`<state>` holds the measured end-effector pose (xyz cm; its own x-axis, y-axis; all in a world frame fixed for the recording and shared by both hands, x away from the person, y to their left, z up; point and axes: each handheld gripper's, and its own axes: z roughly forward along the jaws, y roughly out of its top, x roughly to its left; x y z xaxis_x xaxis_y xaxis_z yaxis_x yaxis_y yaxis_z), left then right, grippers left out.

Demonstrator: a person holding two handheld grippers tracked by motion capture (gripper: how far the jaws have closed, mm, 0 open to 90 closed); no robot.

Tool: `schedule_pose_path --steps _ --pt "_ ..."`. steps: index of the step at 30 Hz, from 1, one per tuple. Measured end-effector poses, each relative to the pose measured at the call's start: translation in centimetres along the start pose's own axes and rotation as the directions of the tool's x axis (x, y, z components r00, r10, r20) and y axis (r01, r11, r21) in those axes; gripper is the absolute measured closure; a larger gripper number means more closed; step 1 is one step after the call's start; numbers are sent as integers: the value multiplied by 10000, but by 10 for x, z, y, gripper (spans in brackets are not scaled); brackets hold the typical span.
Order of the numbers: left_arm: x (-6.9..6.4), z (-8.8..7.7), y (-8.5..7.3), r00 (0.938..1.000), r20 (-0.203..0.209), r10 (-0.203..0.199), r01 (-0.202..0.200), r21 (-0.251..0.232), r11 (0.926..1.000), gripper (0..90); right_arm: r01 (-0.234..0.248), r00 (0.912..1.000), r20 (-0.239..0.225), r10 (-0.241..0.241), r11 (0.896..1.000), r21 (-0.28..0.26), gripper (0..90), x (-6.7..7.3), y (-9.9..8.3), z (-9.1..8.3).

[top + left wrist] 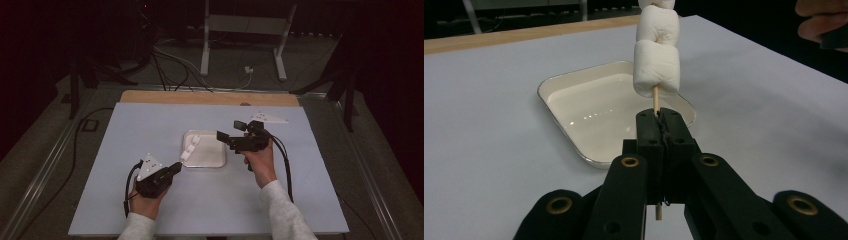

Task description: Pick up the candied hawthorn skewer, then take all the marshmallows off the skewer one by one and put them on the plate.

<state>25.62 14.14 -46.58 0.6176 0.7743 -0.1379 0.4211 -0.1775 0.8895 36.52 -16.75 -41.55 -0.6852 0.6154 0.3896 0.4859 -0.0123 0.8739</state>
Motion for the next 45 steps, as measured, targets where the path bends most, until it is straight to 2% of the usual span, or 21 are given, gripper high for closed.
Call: schedule_pose_path --steps 6,13,15,19,23,25,26,28,30,31,36,38,41,45 --pt "-1 1 0 10000 77 -8 9 -128 9999 900 -521 9975 -463 531 9984 224 27 0 -4 14" --pt "-4 1 0 9998 176 85 -82 -161 9998 900 -1012 9895 -993 1052 9938 451 88 3 -7 23" --pt "-4 2 0 9998 197 83 -80 -159 9998 900 -1261 9838 -1216 1319 9905 541 130 4 -8 24" --pt "-5 4 0 9995 287 120 -115 -176 9998 900 -1353 9762 -1585 1483 9867 897 221 8 -10 30" --pt "-7 7 0 9993 351 154 -148 -191 9997 900 -1361 9674 -1954 1611 9814 1355 400 13 -14 36" --pt "-8 7 0 9991 368 193 -185 -243 9995 900 -1571 9669 -1771 1840 9752 1557 493 16 -15 40" --pt "-9 8 0 9991 371 191 -181 -258 9995 900 -1734 9637 -1752 2016 9711 1638 529 15 -16 41" --pt "-9 9 0 9991 368 205 -195 -289 9994 900 -2084 9518 -1883 2423 9608 1829 582 14 -18 44" --pt "-10 10 0 9990 381 213 -203 -263 9994 900 -2196 9476 -1898 2569 9555 1969 616 15 -20 46" --pt "-10 10 -1 9991 377 204 -193 -278 9994 900 -2266 9429 -1994 2668 9526 2031 650 15 -21 47" --pt "-9 10 -2 9993 340 123 -112 -323 9994 900 -2782 9224 -2085 3250 9339 2246 713 16 -23 49" --pt "-10 11 -2 9993 344 110 -99 -316 9995 900 -2881 9179 -2092 3370 9289 2326 736 16 -23 49" --pt "-10 12 -2 9993 354 104 -94 -277 9996 900 -2951 9176 -2006 3431 9263 2343 768 16 -21 48" --pt "-9 13 -2 9991 333 267 -260 -201 9995 900 -2979 9222 -1821 3412 9269 2281 788 15 -19 46"
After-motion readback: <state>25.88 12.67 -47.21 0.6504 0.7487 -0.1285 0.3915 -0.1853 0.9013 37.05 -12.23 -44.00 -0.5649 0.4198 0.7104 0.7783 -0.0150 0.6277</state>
